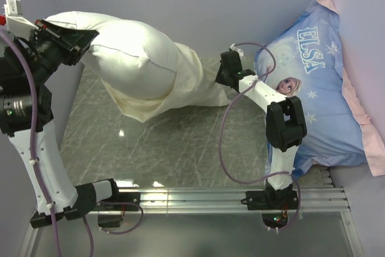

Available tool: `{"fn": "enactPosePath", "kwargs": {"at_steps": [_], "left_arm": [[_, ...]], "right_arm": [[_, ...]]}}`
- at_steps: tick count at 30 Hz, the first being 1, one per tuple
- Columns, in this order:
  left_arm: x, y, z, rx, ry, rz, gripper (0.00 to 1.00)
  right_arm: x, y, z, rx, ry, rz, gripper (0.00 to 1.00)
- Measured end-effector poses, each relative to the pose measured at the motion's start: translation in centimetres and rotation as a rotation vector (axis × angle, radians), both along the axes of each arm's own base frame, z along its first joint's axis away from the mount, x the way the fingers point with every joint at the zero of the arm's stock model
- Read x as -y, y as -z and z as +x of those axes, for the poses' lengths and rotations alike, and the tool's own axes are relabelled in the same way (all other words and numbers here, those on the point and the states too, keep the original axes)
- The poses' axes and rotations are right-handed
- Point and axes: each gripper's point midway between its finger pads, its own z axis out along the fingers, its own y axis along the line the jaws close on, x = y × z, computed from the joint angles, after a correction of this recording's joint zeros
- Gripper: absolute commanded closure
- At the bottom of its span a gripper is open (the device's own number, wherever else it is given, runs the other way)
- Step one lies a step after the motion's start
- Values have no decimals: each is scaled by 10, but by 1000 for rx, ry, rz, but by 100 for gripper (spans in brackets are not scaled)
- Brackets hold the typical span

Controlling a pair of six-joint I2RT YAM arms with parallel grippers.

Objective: Remove the pillowcase from the pillow

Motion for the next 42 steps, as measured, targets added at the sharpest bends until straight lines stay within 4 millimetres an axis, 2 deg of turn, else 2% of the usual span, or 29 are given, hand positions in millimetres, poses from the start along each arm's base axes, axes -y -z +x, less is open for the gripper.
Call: {"fn": "enactPosePath", "kwargs": {"at_steps": [5,10,14,20,27,34,37,42], "left_arm": [[8,-17,-32,63,2,14,100],[5,-17,-40,71,-32,28,100],[1,-11,-41,49,-66,39,100],[0,-5,-49,28,-86,47,100],[5,0,-74,30,-106,70,100],[11,-4,-93,63,-96,80,99],[10,-4,-96,69,-106,85,100],[9,3,-99,42,-119,87,100]], "right_arm": [[32,-32,24,27,80,19,100],[35,-76,52,100,101,42,100],[40,-95,69,129,120,48,100],[52,-95,85,124,146,41,100],[48,-101,104,145,130,27,100],[46,-99,107,149,118,19,100],[43,-95,112,147,109,27,100],[37,-74,117,117,88,32,100]]}}
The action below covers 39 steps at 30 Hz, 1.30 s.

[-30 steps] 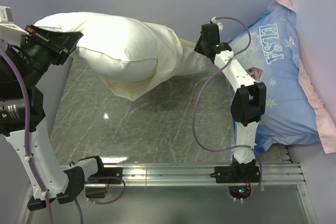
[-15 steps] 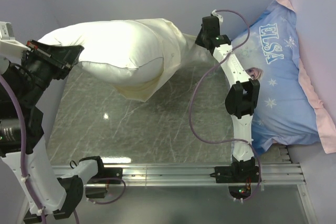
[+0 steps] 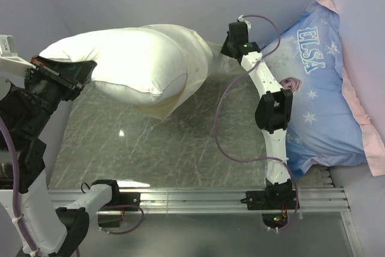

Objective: Remove the pillowcase from the pillow

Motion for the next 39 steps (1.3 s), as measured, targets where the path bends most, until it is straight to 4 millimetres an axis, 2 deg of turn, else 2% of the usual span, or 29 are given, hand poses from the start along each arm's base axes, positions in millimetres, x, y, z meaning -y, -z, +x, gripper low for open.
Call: {"fn": "enactPosePath", "kwargs": {"at_steps": [9,18,28,39], "left_arm": [[1,5,-7,-17,3,-1,99],[1,-6,-33,23,15,-1,100],[-5,-3,-59,37,16,1,99],[-12,-4,-73,60,14,-4,100]], "right_arm": [[-4,16,1,-28,-20,3,100],[-8,38,2,-66,-38,1,100],[-14,42,4,-72,-59,22,100],[-21,47,6,-81,-77,60,100]]}}
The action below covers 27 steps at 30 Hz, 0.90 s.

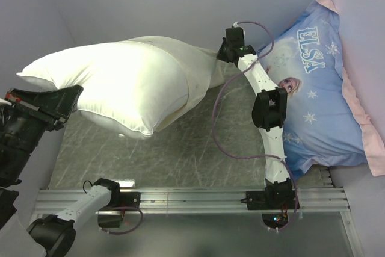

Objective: Remove the pillowcase from the pillow

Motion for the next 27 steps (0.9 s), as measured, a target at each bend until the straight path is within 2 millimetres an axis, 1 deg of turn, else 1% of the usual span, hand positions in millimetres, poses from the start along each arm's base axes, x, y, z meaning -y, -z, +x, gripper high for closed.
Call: {"fn": "enactPosePath", "kwargs": {"at_steps": [3,5,7,8,10,11,12,13,14,15,16,17,18,19,21,22,23,26,27], "left_arm": [[-2,3,-5,3,-1,-2,99],[-2,11,-2,-7,-5,-1,100],[0,27,8,-39,-11,3,99],[0,38,12,-57,-13,5,100],[4,66,25,-99,-17,7,100],[5,88,32,-144,-18,9,99],[8,112,41,-193,-18,14,99],[11,132,49,-224,-18,9,100],[13,162,57,-285,-21,12,99],[16,189,64,-336,-23,11,100],[18,225,70,-406,-28,14,100],[18,253,73,-465,-37,18,99],[17,279,74,-517,-51,24,99],[16,299,74,-561,-64,28,98],[14,330,75,-628,-84,33,77],[14,339,75,-651,-91,30,66],[14,345,75,-666,-94,31,48],[12,350,75,-676,-106,26,27],[12,349,75,-675,-110,26,24]], "right_arm": [[-2,2,-1,-7,-9,15,100],[-2,6,-3,-10,-8,20,100],[3,19,-8,-27,3,19,100],[10,27,-12,-44,16,11,100],[25,42,-17,-78,44,-5,100],[37,46,-16,-84,69,-14,100],[44,47,-15,-87,84,-20,100],[54,48,-14,-89,102,-23,100],[62,45,-11,-81,116,-23,100],[68,42,-9,-72,126,-21,100],[73,38,-6,-57,134,-19,100],[76,32,-3,-37,141,-13,100],[80,25,0,-18,146,-8,100],[83,17,2,0,149,-1,100],[83,3,4,30,142,12,100],[80,-6,4,47,132,21,100],[75,-14,4,63,119,29,100],[58,-34,3,110,79,46,100],[52,-39,2,120,67,50,100]]}}
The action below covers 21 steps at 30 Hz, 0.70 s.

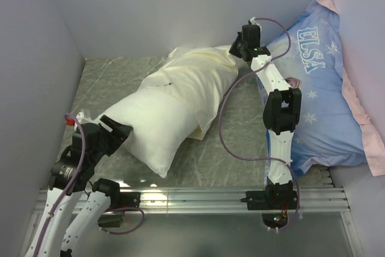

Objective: Remove the pillowcase from the pillow

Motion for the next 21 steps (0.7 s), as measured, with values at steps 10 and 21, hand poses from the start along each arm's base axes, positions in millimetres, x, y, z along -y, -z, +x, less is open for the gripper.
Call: {"fn": "enactPosePath", "kwargs": {"at_steps": [10,21], "left_arm": [[2,-56,1,127,35,-3,1],[41,15,42,-121,287,164,1]], "right_arm": [[-29,-11,-8,28,-58,10,100],[-30,-10,-11,24,-67,10,100]]}}
